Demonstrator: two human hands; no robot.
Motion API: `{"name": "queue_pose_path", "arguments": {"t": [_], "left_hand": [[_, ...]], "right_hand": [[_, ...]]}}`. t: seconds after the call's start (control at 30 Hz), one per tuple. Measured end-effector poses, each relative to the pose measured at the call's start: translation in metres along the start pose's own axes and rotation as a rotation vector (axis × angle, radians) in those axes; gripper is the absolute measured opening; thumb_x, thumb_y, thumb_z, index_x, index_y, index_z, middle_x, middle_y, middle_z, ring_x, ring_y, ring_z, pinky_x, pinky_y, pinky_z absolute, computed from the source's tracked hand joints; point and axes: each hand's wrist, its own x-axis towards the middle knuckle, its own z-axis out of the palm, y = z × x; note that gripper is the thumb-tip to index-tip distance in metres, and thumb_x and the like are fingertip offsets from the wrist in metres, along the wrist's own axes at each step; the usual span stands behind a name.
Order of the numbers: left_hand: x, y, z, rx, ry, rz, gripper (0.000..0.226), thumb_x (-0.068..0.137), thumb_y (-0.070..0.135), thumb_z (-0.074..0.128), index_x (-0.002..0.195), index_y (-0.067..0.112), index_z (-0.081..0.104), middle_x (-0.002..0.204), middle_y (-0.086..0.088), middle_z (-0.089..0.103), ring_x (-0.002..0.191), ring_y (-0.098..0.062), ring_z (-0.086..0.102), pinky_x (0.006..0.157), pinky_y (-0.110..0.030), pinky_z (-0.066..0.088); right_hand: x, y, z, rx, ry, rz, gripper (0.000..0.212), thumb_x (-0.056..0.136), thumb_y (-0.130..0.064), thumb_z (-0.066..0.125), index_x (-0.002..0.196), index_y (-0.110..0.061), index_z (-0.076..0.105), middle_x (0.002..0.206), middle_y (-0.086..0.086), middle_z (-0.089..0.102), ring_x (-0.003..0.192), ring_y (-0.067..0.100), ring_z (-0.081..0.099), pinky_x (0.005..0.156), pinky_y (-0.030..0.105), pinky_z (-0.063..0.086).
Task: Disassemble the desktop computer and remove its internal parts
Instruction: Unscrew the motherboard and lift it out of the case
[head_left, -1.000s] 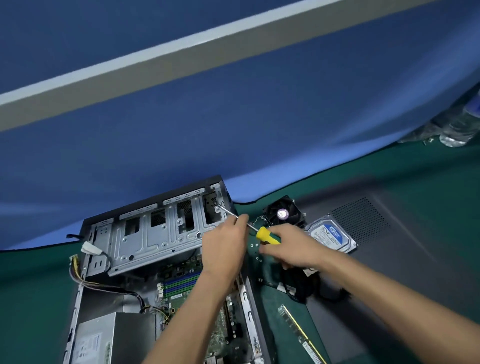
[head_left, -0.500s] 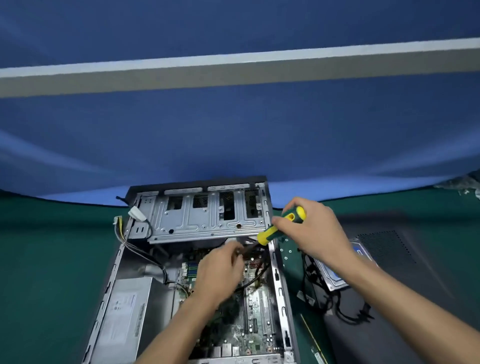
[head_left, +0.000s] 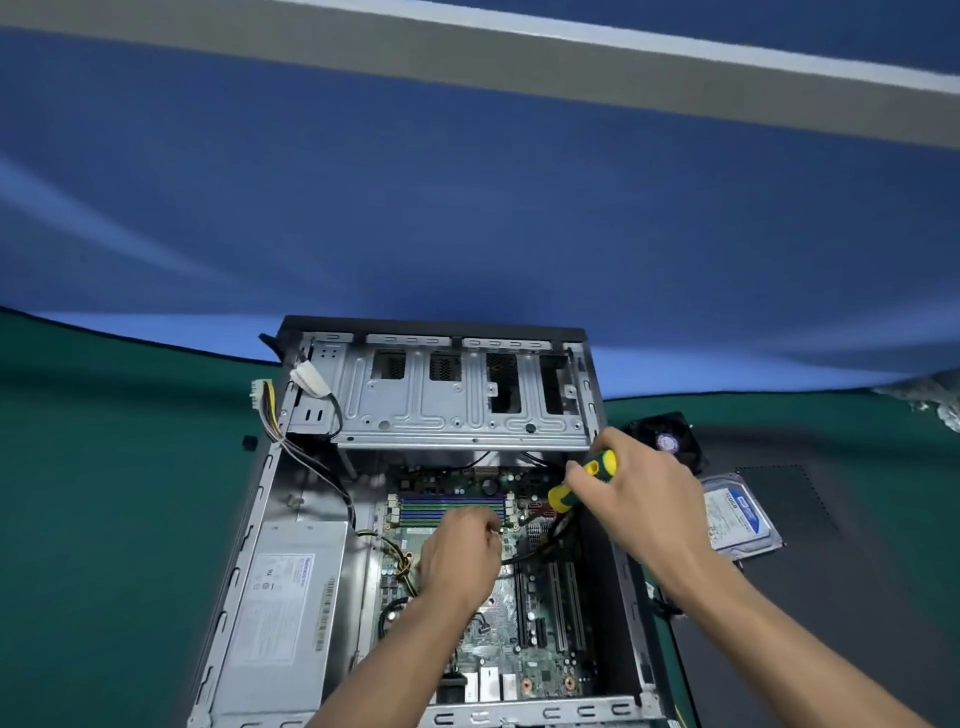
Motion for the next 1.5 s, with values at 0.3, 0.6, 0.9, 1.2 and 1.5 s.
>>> {"name": "queue_pose_path", "arguments": {"t": [0.3, 0.6, 0.9, 1.2, 1.5], "left_hand": [[0.003, -0.012, 0.009, -0.03, -0.178, -0.127, 0.027, 0.088, 0.003, 0.049, 0.092, 0.021, 0.068, 0.102, 0.002, 0.068, 0.089, -0.019, 0.063, 0.079, -0.032, 0.053], [0.002, -0.014, 0.01, -0.047, -0.202, -0.114, 0.025, 0.088, 0.002, 0.049, 0.091, 0.019, 0.067, 0.097, 0.001, 0.068, 0.086, -0.018, 0.062, 0.075, -0.031, 0.053], [0.004, -0.011, 0.013, -0.019, -0.188, -0.069, 0.028, 0.089, 0.005, 0.049, 0.112, 0.019, 0.059, 0.102, -0.002, 0.067, 0.083, -0.02, 0.062, 0.074, -0.033, 0.053], [0.026, -0.008, 0.003, 0.51, -0.242, 0.402, 0.057, 0.094, -0.002, 0.041, 0.143, 0.024, 0.031, 0.143, -0.02, 0.033, 0.125, -0.033, 0.043, 0.097, -0.04, 0.044], [0.051, -0.019, -0.011, 0.896, -0.31, 0.713, 0.041, 0.1, 0.018, 0.039, 0.139, 0.024, 0.027, 0.148, -0.019, 0.024, 0.12, -0.031, 0.044, 0.087, -0.041, 0.047]], "right_hand": [[-0.006, 0.0, 0.026, -0.067, -0.001, 0.044, 0.024, 0.083, -0.05, 0.052, 0.089, -0.027, 0.053, 0.049, -0.008, 0.052, 0.047, 0.007, 0.046, 0.043, 0.021, 0.024], [-0.004, -0.001, 0.03, -0.053, 0.05, 0.06, 0.02, 0.082, -0.049, 0.053, 0.082, -0.03, 0.047, 0.04, -0.009, 0.045, 0.041, 0.0, 0.041, 0.041, 0.02, 0.021], [-0.005, 0.0, 0.032, -0.072, 0.051, 0.069, 0.025, 0.085, -0.048, 0.05, 0.09, -0.024, 0.055, 0.044, -0.007, 0.048, 0.043, 0.003, 0.042, 0.042, 0.021, 0.021], [0.002, -0.021, 0.032, -0.129, 0.037, 0.092, 0.029, 0.085, -0.044, 0.047, 0.098, -0.02, 0.056, 0.064, -0.002, 0.052, 0.063, 0.026, 0.048, 0.055, 0.03, 0.032], [0.002, -0.023, 0.029, -0.163, 0.016, 0.069, 0.037, 0.09, -0.054, 0.042, 0.1, -0.021, 0.054, 0.075, 0.001, 0.064, 0.069, 0.026, 0.053, 0.057, 0.03, 0.03]]}}
